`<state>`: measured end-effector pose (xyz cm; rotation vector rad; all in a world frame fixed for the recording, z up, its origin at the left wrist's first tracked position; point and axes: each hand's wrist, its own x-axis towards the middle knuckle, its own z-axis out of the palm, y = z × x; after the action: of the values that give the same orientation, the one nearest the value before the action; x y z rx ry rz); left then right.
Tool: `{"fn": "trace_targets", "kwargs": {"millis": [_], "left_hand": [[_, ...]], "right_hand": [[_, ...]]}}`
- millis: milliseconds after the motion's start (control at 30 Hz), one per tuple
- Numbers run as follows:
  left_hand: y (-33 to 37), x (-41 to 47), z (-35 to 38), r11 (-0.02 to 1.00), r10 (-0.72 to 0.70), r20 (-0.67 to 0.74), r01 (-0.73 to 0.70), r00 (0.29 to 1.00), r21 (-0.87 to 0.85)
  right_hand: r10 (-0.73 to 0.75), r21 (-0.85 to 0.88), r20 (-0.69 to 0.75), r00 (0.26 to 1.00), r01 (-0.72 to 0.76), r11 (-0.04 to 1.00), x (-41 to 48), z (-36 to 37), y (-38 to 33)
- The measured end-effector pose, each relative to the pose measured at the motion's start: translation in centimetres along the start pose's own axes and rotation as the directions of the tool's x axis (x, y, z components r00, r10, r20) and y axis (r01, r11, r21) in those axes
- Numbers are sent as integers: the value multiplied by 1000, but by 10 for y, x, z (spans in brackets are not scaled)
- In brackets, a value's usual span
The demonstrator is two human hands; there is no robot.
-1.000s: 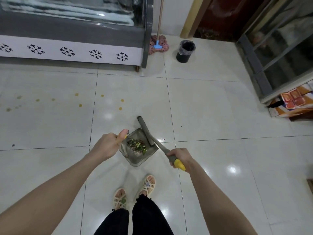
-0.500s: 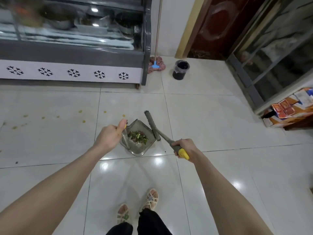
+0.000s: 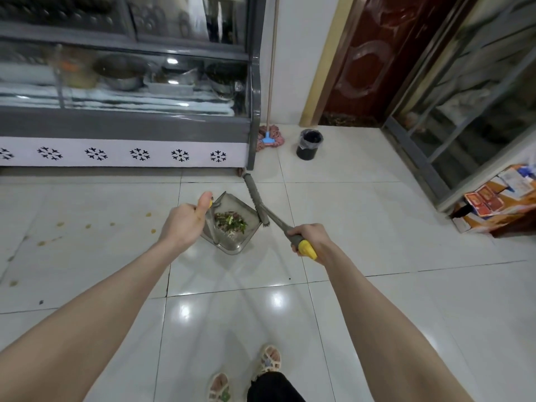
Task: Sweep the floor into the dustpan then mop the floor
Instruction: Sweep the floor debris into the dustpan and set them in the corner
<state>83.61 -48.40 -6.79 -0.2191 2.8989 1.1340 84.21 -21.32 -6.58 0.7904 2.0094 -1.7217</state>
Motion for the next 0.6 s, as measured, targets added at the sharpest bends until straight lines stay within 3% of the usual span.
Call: {"fn": "trace_targets", "kwargs": {"millis": [367,600], "left_hand": [[49,9,27,1000,-9,-8,9,1000,2],[120,39,101,1000,-14,40,14,999,5]], "right_hand": [[-19,21,1,1000,18,1000,15,-37,-14],[-14,6,-10,1000,14,1000,60,-126,-28]]}}
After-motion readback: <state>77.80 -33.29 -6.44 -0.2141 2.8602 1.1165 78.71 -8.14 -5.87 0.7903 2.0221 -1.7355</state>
